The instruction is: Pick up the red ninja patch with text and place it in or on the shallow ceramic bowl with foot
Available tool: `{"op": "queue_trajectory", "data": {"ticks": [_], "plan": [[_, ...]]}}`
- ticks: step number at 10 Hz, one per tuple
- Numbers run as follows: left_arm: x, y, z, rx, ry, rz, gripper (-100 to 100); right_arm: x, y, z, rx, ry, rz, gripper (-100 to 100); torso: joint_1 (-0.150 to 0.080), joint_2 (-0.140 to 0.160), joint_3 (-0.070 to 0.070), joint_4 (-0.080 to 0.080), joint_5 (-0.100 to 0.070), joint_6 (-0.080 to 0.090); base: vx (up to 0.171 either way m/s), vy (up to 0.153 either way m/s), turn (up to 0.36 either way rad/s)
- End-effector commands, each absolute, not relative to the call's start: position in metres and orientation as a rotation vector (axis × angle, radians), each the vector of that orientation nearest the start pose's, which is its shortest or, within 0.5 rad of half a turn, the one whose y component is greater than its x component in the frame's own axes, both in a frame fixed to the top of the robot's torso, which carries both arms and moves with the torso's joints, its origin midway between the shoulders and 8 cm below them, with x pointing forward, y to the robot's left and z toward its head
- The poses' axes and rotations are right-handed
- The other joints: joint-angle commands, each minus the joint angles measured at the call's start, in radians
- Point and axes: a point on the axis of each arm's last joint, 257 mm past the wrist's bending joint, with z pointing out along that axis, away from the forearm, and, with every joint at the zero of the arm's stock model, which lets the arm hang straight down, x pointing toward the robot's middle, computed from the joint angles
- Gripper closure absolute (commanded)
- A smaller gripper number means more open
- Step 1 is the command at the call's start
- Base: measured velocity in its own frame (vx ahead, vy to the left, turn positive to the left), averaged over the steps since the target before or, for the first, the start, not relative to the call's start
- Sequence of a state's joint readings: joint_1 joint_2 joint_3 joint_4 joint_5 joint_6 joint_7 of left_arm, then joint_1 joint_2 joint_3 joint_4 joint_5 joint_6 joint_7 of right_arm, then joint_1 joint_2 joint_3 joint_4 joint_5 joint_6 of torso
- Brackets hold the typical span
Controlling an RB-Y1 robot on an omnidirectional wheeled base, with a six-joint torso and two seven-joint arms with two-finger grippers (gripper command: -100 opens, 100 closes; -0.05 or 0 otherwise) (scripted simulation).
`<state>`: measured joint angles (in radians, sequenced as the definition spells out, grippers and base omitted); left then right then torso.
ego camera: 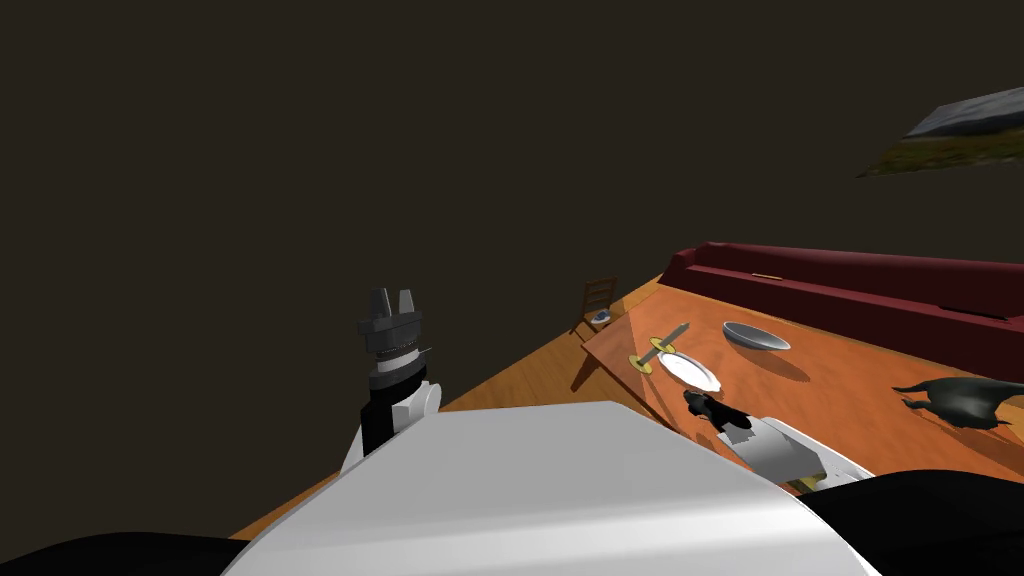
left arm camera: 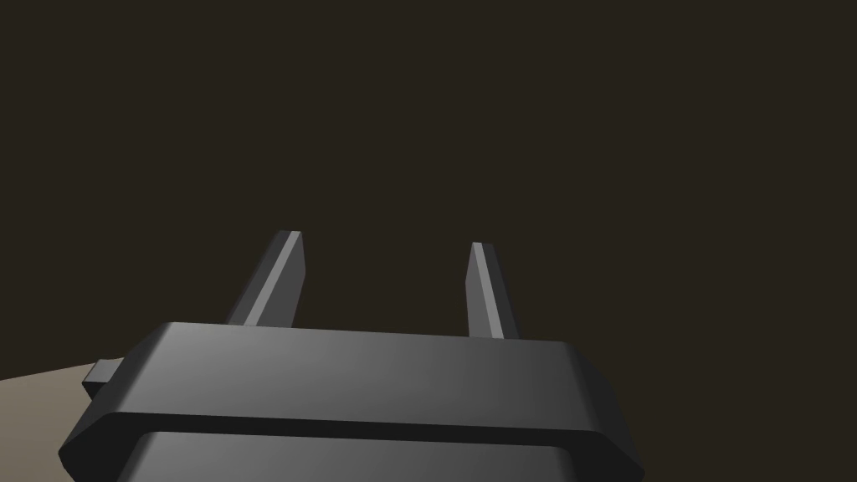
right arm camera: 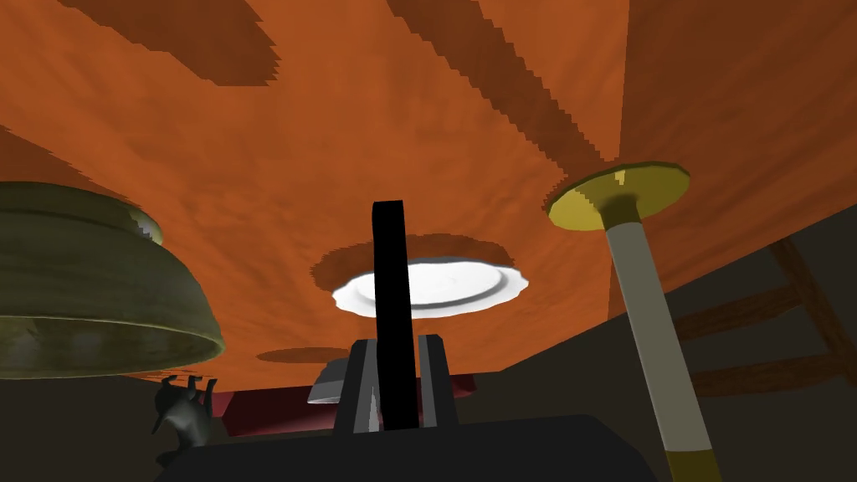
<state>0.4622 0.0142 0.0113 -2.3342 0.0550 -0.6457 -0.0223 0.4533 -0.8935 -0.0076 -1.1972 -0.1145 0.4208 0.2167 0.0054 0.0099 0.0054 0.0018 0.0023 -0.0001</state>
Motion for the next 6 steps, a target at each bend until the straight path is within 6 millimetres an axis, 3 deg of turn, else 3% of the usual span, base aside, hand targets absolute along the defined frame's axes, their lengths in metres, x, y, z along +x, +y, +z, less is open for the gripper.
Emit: {"op": "queue_trajectory", "data": {"ticks": [1, 6], "plan": [[0.304, 0.277, 0.084, -0.483, 0.428, -1.364, 0, 0.181, -0.715, -0.413, 1.201, 2.083, -0.480, 100, 0.000, 0.000, 0.000, 0.000, 0.000, 0.000, -0.112, 0.059, -0.024], [0.304, 0.277, 0.084, -0.483, 0.428, -1.364, 0, 0.197, -0.706, -0.392, 1.137, 2.107, -0.452, 100, 0.000, -0.001, -0.001, 0.000, 0.000, 0.000, -0.105, 0.048, -0.017]]}}
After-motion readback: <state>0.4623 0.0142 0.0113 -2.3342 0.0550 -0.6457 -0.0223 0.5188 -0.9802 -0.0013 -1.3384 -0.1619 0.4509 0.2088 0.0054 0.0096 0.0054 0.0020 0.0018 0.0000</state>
